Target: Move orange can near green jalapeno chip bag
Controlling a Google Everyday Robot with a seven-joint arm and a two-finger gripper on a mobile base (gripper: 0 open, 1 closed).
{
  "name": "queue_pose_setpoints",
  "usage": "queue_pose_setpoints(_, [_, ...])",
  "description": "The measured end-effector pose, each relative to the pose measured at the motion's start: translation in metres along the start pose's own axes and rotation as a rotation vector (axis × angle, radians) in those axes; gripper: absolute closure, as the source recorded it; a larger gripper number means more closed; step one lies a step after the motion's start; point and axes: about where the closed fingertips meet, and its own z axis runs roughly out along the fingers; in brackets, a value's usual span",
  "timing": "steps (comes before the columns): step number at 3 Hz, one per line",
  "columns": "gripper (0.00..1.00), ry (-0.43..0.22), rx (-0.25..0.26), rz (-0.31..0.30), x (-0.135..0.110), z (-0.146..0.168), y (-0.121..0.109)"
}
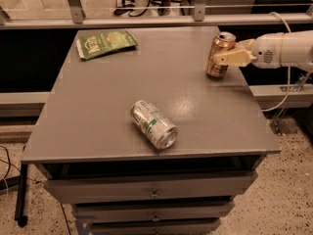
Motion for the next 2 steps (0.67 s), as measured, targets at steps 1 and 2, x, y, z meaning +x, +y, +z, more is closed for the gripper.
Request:
queue_pose_setpoints(1, [1.0, -0.075, -0.043, -0.028, -0.0528, 0.0037, 0.0086])
queue_pose_setpoints(2, [1.0, -0.075, -0.044, -0.028, -0.0529, 0.0042, 0.0088])
